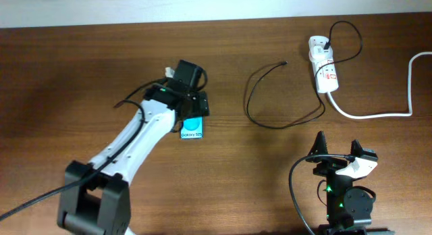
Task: Plug charger to phone and switch on socket
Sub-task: 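Move the left gripper forward over the Galaxy S25 phone, then lower the left gripper and close it on the phone's edges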
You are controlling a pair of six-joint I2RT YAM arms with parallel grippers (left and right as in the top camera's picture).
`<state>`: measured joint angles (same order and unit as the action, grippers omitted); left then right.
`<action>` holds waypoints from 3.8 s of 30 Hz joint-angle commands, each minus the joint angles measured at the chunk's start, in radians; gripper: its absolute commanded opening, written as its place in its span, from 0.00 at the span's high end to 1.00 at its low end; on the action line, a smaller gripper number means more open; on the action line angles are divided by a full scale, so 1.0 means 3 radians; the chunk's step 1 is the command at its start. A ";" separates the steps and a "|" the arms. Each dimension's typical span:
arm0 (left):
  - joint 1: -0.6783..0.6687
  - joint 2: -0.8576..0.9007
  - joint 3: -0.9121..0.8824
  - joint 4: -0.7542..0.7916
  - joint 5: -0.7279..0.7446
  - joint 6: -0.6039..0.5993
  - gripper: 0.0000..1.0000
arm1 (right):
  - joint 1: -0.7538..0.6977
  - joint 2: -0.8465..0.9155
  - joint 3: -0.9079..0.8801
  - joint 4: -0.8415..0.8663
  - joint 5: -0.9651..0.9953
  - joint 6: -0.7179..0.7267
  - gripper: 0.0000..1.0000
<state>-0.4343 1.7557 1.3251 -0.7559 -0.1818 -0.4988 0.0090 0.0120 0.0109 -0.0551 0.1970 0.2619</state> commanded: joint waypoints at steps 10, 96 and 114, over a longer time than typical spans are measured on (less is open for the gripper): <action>-0.0261 0.0587 0.0055 0.0495 -0.0380 0.0295 0.01 | -0.0009 -0.0022 -0.0018 -0.0027 0.0042 -0.0011 0.02; 0.0039 0.1415 0.0257 -0.0334 0.0359 0.0495 0.67 | -0.0009 -0.0010 -0.0018 -0.0027 0.0042 -0.0011 0.02; 0.0025 0.1414 0.1175 -0.1138 0.0484 0.0482 0.77 | -0.0009 -0.0010 -0.0018 -0.0027 0.0042 -0.0011 0.02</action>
<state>-0.4202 2.1685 1.6112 -1.0702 -0.0494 -0.3588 0.0090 0.0120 0.0109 -0.0551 0.1970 0.2619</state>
